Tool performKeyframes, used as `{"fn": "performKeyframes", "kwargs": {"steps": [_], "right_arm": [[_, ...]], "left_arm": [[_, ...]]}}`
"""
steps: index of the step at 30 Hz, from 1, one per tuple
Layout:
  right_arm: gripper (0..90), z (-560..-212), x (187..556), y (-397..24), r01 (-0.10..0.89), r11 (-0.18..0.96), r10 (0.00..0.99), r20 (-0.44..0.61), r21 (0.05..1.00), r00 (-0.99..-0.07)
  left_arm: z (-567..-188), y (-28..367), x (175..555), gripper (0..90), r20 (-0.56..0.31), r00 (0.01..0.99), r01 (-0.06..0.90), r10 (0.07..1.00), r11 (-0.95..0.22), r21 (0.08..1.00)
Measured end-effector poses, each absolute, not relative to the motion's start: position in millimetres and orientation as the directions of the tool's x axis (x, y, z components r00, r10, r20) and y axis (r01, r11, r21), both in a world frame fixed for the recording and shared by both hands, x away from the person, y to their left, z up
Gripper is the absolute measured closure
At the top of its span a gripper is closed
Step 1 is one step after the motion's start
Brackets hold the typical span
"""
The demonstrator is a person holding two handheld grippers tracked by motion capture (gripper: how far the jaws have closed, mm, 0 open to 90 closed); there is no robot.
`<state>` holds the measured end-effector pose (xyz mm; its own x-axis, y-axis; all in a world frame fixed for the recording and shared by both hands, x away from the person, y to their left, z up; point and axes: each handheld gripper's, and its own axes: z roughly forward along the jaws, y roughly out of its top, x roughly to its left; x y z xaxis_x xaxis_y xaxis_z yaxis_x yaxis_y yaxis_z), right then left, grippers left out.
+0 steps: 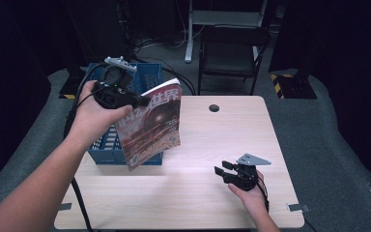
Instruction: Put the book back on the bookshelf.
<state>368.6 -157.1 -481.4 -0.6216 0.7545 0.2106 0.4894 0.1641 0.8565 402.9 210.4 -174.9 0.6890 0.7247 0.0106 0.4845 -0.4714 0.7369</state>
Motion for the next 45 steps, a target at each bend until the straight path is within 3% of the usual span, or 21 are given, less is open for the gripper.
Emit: {"fn": "performKeyframes", "kwargs": {"steps": [45], "right_arm": [[54.0, -484, 370, -156, 0.504, 0.164, 0.751, 0.223, 0.848, -0.621]], "left_arm": [[-172, 302, 427, 83.4, -0.012, 0.451, 0.609, 0.892, -0.299, 0.734]]}}
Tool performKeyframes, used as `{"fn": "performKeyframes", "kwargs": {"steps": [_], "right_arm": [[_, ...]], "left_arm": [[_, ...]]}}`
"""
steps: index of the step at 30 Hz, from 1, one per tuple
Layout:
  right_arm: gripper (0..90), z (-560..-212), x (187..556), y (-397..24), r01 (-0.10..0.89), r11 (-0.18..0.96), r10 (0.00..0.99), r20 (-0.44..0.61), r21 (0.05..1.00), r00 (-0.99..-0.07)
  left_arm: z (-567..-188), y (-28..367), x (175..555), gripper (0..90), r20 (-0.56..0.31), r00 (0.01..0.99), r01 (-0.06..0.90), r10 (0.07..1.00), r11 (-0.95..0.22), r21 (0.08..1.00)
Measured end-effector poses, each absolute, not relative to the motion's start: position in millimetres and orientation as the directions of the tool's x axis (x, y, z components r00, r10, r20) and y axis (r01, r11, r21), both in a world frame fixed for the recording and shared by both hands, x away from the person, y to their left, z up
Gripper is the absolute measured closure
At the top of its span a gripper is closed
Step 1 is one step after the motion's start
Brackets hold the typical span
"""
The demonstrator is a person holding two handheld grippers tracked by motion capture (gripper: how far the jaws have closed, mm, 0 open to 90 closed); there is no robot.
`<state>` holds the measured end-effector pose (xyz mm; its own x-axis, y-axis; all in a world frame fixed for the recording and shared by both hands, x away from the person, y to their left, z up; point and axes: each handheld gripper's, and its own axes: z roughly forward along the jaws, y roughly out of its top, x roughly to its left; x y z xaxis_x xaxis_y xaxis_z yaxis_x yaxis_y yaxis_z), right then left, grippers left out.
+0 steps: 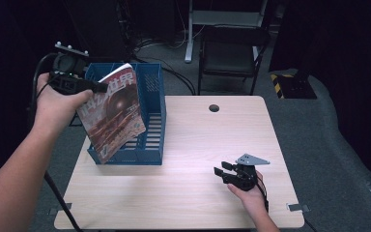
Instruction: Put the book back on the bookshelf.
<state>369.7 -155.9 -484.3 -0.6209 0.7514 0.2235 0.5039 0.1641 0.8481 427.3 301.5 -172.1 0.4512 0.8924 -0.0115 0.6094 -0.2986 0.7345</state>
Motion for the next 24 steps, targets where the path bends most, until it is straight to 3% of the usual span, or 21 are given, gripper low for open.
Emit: {"fn": "performKeyframes", "kwargs": {"steps": [24], "right_arm": [[54.0, -485, 370, -155, 0.504, 0.175, 0.753, 0.215, 0.846, -0.622]], "left_arm": [[-176, 328, 440, 83.4, -0.043, 0.326, 0.648, 0.944, -0.19, 0.737]]}}
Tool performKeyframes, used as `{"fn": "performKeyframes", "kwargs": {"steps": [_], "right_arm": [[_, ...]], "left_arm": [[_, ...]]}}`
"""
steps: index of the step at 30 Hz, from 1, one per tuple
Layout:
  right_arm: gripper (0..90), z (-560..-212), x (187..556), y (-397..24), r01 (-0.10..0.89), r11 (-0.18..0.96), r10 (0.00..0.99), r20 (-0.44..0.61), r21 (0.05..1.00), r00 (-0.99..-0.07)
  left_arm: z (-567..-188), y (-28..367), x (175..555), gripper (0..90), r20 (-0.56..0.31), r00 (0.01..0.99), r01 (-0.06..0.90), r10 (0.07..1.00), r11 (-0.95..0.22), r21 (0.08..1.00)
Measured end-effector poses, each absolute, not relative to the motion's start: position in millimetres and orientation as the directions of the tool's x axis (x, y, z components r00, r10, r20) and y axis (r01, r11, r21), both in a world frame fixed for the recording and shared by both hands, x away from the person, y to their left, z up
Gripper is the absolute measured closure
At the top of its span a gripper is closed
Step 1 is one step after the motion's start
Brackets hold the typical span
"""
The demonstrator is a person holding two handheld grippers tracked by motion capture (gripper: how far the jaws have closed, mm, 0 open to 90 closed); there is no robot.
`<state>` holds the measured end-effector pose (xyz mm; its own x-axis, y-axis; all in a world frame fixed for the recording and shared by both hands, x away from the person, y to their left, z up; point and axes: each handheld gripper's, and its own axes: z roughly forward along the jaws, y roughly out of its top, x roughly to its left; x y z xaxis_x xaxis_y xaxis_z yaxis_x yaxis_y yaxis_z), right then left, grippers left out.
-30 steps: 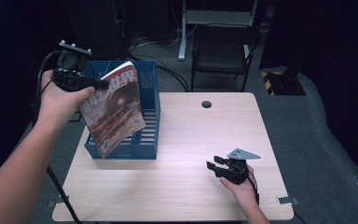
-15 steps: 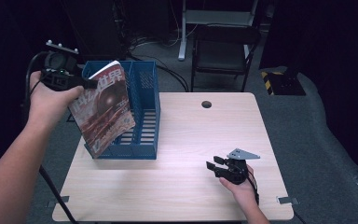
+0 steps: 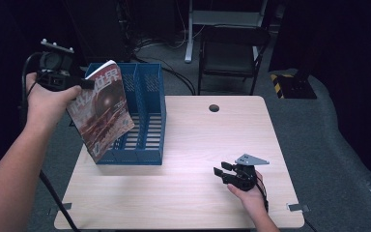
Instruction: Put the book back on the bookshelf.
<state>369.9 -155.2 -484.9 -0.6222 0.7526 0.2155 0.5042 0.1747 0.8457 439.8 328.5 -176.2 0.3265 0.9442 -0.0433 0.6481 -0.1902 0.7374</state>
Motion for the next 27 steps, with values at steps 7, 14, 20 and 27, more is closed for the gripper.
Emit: {"fn": "performKeyframes", "kwargs": {"steps": [7, 14, 20, 27], "right_arm": [[54.0, -485, 370, -156, 0.504, 0.175, 0.752, 0.216, 0.846, -0.623], [54.0, -485, 370, -156, 0.504, 0.167, 0.753, 0.22, 0.848, -0.62], [54.0, -485, 370, -156, 0.504, 0.17, 0.751, 0.22, 0.847, -0.623], [54.0, -486, 371, -156, 0.507, 0.17, 0.75, 0.222, 0.845, -0.623]], "left_arm": [[-175, 331, 449, 83.4, -0.064, 0.297, 0.656, 0.953, -0.155, 0.738], [-178, 330, 460, 83.4, -0.062, 0.262, 0.669, 0.963, -0.135, 0.731], [-182, 328, 468, 83.5, -0.078, 0.244, 0.677, 0.967, -0.112, 0.727], [-182, 320, 476, 83.4, -0.055, 0.24, 0.675, 0.969, -0.126, 0.727]]}}
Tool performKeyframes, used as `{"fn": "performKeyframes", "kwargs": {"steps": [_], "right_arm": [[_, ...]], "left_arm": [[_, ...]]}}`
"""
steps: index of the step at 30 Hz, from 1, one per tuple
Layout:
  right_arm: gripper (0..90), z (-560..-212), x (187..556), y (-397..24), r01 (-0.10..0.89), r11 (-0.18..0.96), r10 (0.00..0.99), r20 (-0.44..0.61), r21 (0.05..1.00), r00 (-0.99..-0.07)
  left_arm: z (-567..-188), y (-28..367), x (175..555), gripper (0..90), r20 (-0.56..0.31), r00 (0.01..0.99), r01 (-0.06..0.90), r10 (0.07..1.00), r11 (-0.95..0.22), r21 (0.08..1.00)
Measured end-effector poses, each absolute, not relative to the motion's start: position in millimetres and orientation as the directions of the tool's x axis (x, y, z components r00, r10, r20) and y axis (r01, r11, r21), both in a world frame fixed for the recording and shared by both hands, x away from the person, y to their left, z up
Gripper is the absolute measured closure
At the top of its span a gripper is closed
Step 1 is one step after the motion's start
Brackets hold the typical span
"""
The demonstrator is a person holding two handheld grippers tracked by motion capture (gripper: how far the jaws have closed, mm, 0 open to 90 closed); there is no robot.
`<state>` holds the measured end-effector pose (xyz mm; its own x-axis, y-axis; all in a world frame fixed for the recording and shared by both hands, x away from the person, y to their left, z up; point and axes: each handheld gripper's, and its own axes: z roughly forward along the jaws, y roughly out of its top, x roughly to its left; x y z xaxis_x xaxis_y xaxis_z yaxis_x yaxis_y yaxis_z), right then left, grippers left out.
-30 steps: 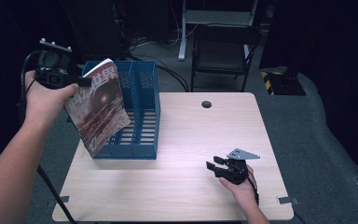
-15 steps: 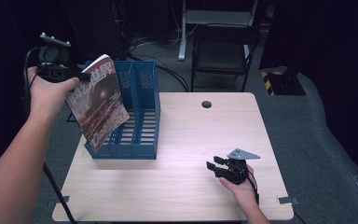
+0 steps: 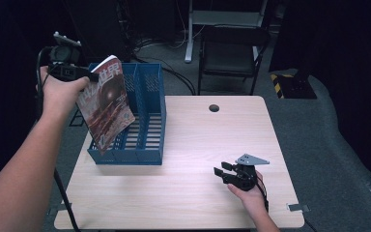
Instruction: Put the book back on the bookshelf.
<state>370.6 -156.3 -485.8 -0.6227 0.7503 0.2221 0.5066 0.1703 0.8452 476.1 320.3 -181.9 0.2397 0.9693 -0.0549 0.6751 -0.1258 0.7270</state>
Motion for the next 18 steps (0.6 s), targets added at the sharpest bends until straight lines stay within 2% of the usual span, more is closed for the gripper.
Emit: {"fn": "performKeyframes", "kwargs": {"steps": [18], "right_arm": [[54.0, -485, 370, -157, 0.507, 0.171, 0.751, 0.221, 0.845, -0.622]], "left_arm": [[-182, 312, 492, 83.4, -0.058, 0.197, 0.678, 0.979, -0.093, 0.729]]}}
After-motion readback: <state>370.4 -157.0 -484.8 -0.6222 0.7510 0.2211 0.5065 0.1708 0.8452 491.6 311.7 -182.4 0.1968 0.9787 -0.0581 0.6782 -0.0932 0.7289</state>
